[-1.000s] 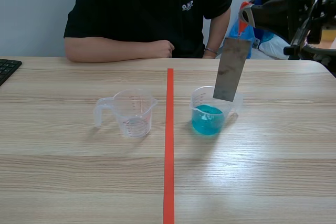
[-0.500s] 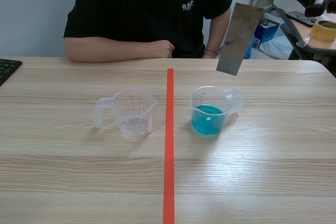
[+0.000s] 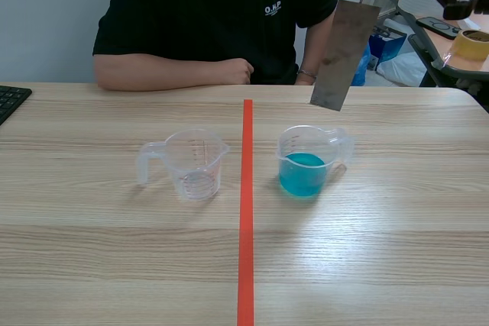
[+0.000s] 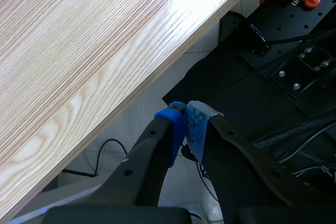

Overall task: Do the redox reaction experiment.
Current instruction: 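Lower the plate into the blue solution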

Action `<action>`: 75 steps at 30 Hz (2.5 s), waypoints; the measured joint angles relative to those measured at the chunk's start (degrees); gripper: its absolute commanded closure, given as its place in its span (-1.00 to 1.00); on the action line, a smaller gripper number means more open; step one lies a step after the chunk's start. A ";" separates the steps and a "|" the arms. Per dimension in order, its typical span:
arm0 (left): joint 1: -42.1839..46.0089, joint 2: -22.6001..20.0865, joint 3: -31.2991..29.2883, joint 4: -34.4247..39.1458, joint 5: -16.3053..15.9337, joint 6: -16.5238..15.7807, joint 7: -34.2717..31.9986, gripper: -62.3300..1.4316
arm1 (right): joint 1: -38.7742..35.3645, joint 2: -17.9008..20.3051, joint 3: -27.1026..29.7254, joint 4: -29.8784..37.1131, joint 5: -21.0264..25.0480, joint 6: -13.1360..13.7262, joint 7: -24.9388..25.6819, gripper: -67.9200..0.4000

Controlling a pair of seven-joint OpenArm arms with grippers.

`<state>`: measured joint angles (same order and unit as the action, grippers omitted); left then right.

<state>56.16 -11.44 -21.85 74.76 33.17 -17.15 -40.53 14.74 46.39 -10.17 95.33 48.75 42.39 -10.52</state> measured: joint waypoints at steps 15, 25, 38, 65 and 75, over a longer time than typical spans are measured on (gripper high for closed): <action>0.00 0.00 0.00 0.00 0.00 0.00 0.00 0.87 | 0.00 -0.09 0.00 0.00 0.85 0.00 0.00 0.96; 0.00 0.00 0.00 0.00 0.00 0.00 0.00 0.87 | -0.02 -1.84 -0.94 0.00 0.83 0.00 -1.11 0.96; 0.00 0.00 0.00 0.00 0.00 0.00 0.00 0.87 | -0.02 -5.07 -3.08 0.00 -0.31 0.00 -3.41 0.96; 0.00 0.00 0.00 0.00 0.00 0.00 0.00 0.87 | -0.04 -9.22 -4.44 -6.29 -4.70 0.00 -3.63 0.96; 0.00 0.00 0.00 0.00 0.00 0.00 -0.02 0.87 | -0.07 -13.27 -7.76 -15.43 -14.82 0.00 3.10 0.97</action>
<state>56.16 -11.44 -21.85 74.76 33.17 -17.15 -40.56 14.68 33.12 -17.93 79.90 33.93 42.39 -7.42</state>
